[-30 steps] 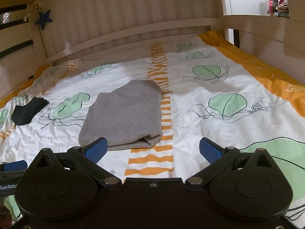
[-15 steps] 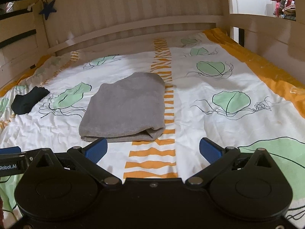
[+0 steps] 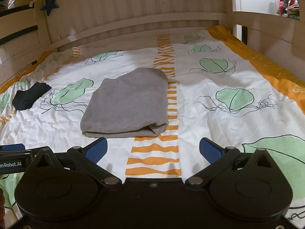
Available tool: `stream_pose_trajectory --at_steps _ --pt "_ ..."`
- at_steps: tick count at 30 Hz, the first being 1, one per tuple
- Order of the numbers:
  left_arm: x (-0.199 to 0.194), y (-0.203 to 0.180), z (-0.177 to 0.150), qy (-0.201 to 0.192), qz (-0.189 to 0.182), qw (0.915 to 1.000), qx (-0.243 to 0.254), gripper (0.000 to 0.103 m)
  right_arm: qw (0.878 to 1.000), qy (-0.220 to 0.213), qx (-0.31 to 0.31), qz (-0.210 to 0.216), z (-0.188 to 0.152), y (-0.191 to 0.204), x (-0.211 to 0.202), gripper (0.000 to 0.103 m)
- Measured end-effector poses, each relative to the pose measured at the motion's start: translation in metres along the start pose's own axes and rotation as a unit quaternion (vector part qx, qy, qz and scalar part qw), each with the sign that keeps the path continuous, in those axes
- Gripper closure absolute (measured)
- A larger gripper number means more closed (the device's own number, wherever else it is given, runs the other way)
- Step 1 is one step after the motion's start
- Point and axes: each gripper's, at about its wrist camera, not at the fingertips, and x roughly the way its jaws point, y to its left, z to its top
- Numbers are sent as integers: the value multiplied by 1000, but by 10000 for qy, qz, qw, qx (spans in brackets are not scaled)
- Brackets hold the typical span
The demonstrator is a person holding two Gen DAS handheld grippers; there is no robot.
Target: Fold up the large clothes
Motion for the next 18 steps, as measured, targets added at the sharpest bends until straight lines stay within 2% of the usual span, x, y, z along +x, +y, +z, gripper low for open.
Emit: stream_pose_trajectory --at_steps 18 --pt "5 -7 3 58 -41 9998 174 13 10000 63 40 40 -2 1 4 1"
